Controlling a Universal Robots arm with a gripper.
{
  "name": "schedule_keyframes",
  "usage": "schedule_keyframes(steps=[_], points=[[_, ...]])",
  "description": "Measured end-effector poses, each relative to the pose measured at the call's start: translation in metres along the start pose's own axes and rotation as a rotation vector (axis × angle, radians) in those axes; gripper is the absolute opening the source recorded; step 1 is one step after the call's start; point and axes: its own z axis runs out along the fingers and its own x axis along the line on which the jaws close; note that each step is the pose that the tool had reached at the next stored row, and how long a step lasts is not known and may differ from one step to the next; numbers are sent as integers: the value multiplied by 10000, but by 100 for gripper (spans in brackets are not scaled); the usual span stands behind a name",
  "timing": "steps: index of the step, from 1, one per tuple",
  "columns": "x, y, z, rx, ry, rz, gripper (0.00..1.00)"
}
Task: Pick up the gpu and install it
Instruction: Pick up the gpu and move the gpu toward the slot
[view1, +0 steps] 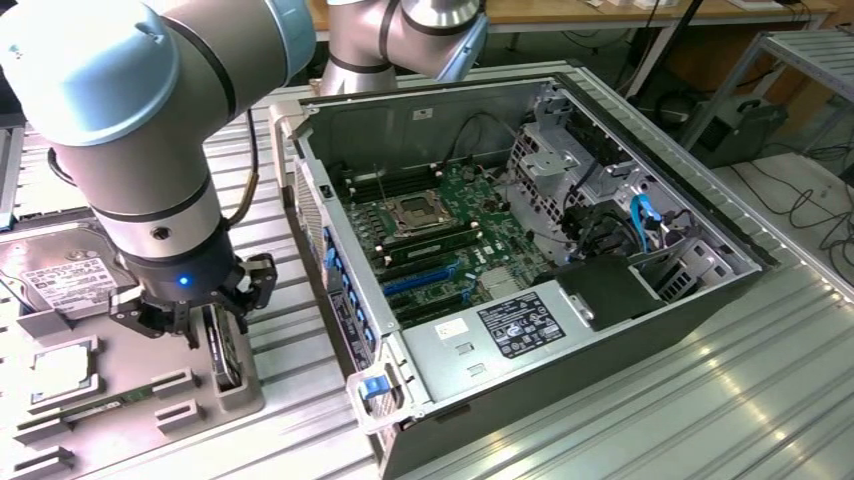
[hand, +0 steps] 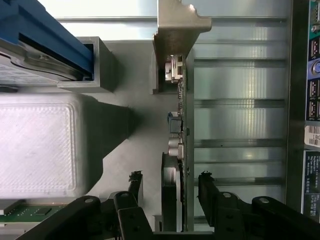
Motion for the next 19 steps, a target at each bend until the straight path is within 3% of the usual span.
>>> schedule_keyframes(steps=[1, 3, 12, 17, 19], points=[[0, -1, 1, 0, 0, 1, 59], [-1, -4, 1, 1, 2, -1, 45], [-1, -4, -41, 1, 1, -1, 45], [-15, -5, -42, 2, 4, -2, 28], [-18, -4, -41, 2, 4, -1, 28]])
